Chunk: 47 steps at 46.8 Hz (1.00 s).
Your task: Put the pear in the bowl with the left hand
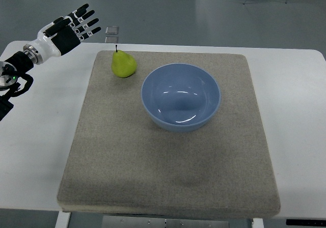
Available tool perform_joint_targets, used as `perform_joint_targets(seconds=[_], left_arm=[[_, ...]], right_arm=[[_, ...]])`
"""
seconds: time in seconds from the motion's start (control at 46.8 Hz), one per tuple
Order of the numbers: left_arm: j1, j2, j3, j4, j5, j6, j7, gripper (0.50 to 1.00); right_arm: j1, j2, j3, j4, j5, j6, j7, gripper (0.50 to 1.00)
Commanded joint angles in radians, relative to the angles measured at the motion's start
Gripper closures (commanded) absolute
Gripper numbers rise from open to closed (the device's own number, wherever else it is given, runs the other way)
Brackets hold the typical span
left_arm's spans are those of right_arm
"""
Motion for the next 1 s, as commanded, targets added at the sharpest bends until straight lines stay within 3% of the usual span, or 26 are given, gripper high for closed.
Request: perform_joint_targets(seconds=[0.0, 0.748, 0.983], left_arm=[[0.003, 0.000, 0.003, -0.001, 0.002, 0.000, 0.000, 0.504], [-0.004, 0.037, 0.003, 0.026, 0.012, 0.000, -0.003, 0.506], [-0.042, 0.088, -0.004, 0.015, 0.293, 0.000, -0.007, 0.506]], right_arm=[[0.000, 0.000, 0.000, 0.000, 0.000, 0.000, 0.000, 0.576], [0.000, 0.000, 0.000, 0.000, 0.000, 0.000, 0.000, 0.576], [0.000, 0.000, 0.000, 0.000, 0.000, 0.000, 0.000, 0.574]])
